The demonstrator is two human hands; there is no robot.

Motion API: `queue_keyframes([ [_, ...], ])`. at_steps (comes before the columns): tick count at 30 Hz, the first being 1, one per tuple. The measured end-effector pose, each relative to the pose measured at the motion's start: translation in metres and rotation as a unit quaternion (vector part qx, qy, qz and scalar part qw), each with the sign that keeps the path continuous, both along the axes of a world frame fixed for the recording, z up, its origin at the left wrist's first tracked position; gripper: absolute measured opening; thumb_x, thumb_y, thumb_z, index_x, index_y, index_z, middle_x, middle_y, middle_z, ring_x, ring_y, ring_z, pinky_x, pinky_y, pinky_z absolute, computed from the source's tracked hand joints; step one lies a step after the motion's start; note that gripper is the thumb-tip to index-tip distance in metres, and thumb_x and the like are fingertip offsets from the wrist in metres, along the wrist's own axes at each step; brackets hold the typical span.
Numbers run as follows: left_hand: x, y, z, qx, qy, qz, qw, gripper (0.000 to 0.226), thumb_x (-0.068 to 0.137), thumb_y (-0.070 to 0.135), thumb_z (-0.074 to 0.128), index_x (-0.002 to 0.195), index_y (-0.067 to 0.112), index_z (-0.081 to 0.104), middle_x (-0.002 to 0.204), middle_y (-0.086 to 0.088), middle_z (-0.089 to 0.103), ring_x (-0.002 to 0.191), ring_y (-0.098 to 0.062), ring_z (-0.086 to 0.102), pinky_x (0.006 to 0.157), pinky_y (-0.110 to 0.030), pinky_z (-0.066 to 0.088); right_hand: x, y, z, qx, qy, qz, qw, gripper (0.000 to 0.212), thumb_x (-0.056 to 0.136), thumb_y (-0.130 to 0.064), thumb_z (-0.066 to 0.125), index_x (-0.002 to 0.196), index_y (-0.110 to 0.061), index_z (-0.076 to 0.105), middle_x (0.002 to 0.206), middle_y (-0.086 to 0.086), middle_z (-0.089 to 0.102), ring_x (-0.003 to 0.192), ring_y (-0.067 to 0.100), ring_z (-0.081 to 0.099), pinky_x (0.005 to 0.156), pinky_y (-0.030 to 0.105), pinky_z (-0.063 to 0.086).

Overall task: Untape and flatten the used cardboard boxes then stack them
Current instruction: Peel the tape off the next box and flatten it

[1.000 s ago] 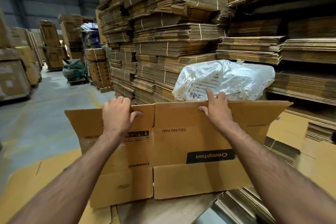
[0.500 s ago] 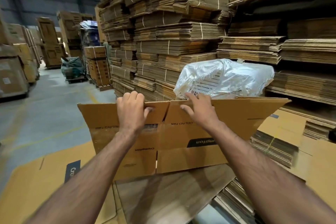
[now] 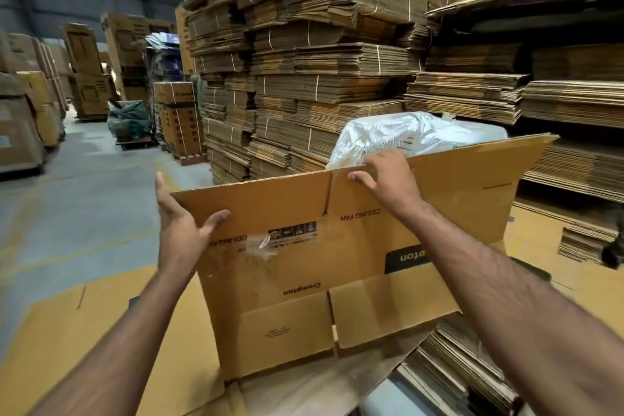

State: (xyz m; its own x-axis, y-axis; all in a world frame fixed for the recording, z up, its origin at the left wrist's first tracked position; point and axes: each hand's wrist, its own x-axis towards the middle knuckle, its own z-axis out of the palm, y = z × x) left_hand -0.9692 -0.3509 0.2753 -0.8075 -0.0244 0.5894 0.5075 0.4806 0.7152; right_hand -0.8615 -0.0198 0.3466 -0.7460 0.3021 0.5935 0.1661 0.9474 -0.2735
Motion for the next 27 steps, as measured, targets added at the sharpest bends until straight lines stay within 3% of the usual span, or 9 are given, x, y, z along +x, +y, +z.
queue_keyframes([
  [3, 0.004, -0.018, -0.005, 0.196, -0.125, -0.14, 0.962, 0.107, 0.08, 0.018, 0.077, 0.154, 0.024, -0.001, 0.146, 0.0, 0.03, 0.131, -0.015, 0.038, 0.103, -0.032, 0.036, 0.001, -0.01, 0.003, 0.012, 0.006, -0.005, 1.0, 0.042, 0.085, -0.064, 0.057, 0.094, -0.024, 0.067, 0.098, -0.001, 0.059, 0.108, 0.022, 0.048, 0.092, 0.058, 0.047],
  [6, -0.007, -0.045, -0.023, 0.148, -0.242, -0.241, 0.928, 0.067, 0.077, 0.025, 0.078, 0.135, 0.016, 0.047, 0.133, -0.007, 0.058, 0.117, -0.025, 0.059, 0.095, -0.039, 0.049, 0.0, -0.017, 0.002, 0.027, 0.028, 0.0, 0.999, 0.04, 0.086, -0.058, 0.06, 0.094, -0.02, 0.066, 0.096, -0.001, 0.056, 0.106, 0.021, 0.047, 0.086, 0.051, 0.049],
  [8, -0.015, -0.058, -0.035, 0.098, -0.277, -0.27, 0.917, 0.056, 0.073, 0.03, 0.083, 0.121, 0.016, 0.059, 0.119, -0.009, 0.068, 0.106, -0.028, 0.067, 0.091, -0.043, 0.054, -0.002, -0.018, 0.0, 0.034, 0.031, 0.016, 0.999, 0.037, 0.087, -0.056, 0.061, 0.093, -0.019, 0.064, 0.096, -0.002, 0.054, 0.107, 0.02, 0.045, 0.087, 0.048, 0.048],
  [11, -0.019, -0.065, -0.038, 0.033, -0.241, -0.264, 0.933, 0.041, 0.076, 0.042, 0.079, 0.11, 0.024, 0.064, 0.109, 0.0, 0.072, 0.097, -0.018, 0.07, 0.089, -0.046, 0.056, -0.009, -0.016, -0.007, 0.023, -0.014, 0.023, 0.999, 0.042, 0.089, -0.053, 0.061, 0.106, -0.015, 0.066, 0.105, 0.003, 0.055, 0.112, 0.023, 0.045, 0.094, 0.04, 0.042],
  [14, -0.027, -0.059, -0.042, -0.076, -0.15, -0.168, 0.972, 0.03, 0.087, 0.04, 0.07, 0.106, 0.016, 0.069, 0.099, -0.002, 0.073, 0.091, -0.021, 0.069, 0.081, -0.043, 0.056, -0.019, -0.013, -0.022, -0.026, -0.089, 0.002, 0.996, 0.042, 0.093, -0.048, 0.059, 0.119, -0.014, 0.062, 0.118, 0.01, 0.054, 0.118, 0.027, 0.048, 0.101, 0.042, 0.043],
  [18, -0.032, -0.048, -0.047, -0.154, -0.071, -0.084, 0.982, 0.037, 0.091, 0.042, 0.064, 0.086, 0.006, 0.071, 0.078, -0.012, 0.071, 0.076, -0.032, 0.065, 0.062, -0.043, 0.048, -0.022, -0.012, -0.054, -0.061, -0.149, -0.001, 0.987, 0.062, 0.096, -0.034, 0.06, 0.15, -0.017, 0.035, 0.15, 0.013, 0.036, 0.141, 0.029, 0.03, 0.116, 0.043, 0.027],
  [21, -0.036, -0.044, -0.053, -0.161, -0.064, -0.076, 0.982, 0.043, 0.09, 0.048, 0.06, 0.089, 0.007, 0.071, 0.081, -0.014, 0.072, 0.077, -0.033, 0.066, 0.061, -0.043, 0.05, -0.019, -0.009, -0.074, -0.044, -0.126, -0.013, 0.991, 0.072, 0.095, -0.031, 0.063, 0.155, -0.019, 0.025, 0.159, 0.015, 0.023, 0.147, 0.031, 0.018, 0.121, 0.045, 0.022],
  [24, -0.031, -0.032, -0.055, -0.185, -0.065, -0.07, 0.978, 0.039, 0.093, 0.042, 0.06, 0.087, 0.004, 0.066, 0.079, -0.016, 0.069, 0.077, -0.036, 0.064, 0.059, -0.042, 0.045, -0.011, -0.01, -0.088, -0.019, -0.102, -0.021, 0.994, 0.075, 0.093, -0.03, 0.065, 0.154, -0.017, 0.025, 0.158, 0.014, 0.023, 0.147, 0.029, 0.019, 0.12, 0.046, 0.024],
  [27, -0.022, -0.025, -0.048, -0.205, -0.056, -0.057, 0.976, 0.036, 0.094, 0.04, 0.059, 0.097, 0.005, 0.067, 0.086, -0.019, 0.07, 0.084, -0.039, 0.064, 0.067, -0.046, 0.049, -0.001, -0.012, -0.098, -0.046, -0.116, -0.011, 0.992, 0.075, 0.094, -0.03, 0.064, 0.155, -0.02, 0.021, 0.161, 0.011, 0.019, 0.149, 0.027, 0.013, 0.121, 0.047, 0.022],
])
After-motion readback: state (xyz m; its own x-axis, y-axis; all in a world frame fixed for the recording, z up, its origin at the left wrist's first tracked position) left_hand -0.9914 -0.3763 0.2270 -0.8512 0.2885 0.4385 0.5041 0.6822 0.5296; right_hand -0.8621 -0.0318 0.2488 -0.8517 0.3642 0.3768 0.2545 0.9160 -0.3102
